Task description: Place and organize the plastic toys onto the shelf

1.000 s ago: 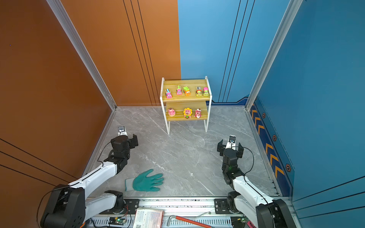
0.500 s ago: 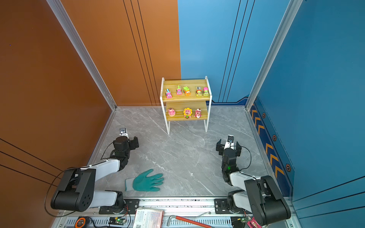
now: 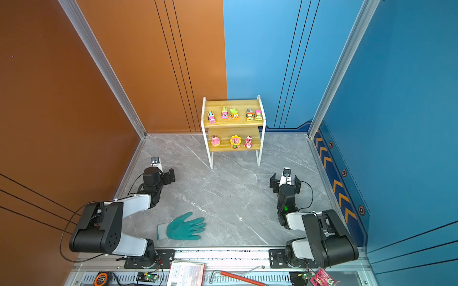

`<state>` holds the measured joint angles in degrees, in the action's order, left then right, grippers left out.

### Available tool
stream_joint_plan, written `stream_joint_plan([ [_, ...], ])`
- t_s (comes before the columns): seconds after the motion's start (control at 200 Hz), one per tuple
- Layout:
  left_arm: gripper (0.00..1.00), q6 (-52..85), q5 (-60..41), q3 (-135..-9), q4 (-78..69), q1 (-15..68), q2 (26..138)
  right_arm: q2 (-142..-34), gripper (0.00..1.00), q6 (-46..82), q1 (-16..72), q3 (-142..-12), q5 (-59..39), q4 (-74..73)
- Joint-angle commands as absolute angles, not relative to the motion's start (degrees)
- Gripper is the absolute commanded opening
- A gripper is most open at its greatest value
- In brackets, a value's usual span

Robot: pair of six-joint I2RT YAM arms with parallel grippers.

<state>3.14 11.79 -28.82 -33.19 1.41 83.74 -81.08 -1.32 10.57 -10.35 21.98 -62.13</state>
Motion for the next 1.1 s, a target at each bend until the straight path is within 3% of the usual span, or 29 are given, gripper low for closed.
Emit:
stream_joint_plan([
  [0.0,0.98,0.11,8.46,-30.22,-32.79,1.39,85.49,-84.66,1.00,-3.25,10.31,-10.63,19.82,-70.15],
  [0.055,0.98,-0.85,7.81,-26.72,-43.76,1.82,88.33,-84.97,1.00,-3.25,10.28,-10.96,19.91,-69.56],
  [0.145,0.98,-0.51,8.59,-25.89,-42.72,2.16,87.23,-86.05,1.00,-3.31,10.27,-11.33,19.53,-70.01],
  [0.26,0.98,-0.93,9.08,-21.46,-54.85,2.11,90.40,-86.64,1.00,-3.00,10.01,-11.21,19.83,-70.75],
  [0.405,0.98,-0.51,9.38,-22.26,-52.02,2.20,89.70,-90.88,1.00,-2.08,7.91,-13.66,15.36,-70.11],
  [0.49,0.98,-0.53,9.24,-22.24,-52.03,2.11,89.77,-87.68,1.00,1.15,4.14,-20.75,9.28,-50.82],
  [0.546,0.98,-0.56,9.27,-22.27,-52.03,2.11,89.81,-88.80,1.00,4.22,-0.19,-21.75,2.66,-51.97],
  [0.626,0.98,-0.57,9.29,-22.28,-52.03,2.11,89.74,-88.57,1.00,3.05,1.90,-21.67,6.84,-51.26],
  [1.096,0.98,-0.49,9.47,-21.94,-52.12,2.29,89.36,-88.68,1.00,3.03,1.96,-21.40,7.45,-52.03],
])
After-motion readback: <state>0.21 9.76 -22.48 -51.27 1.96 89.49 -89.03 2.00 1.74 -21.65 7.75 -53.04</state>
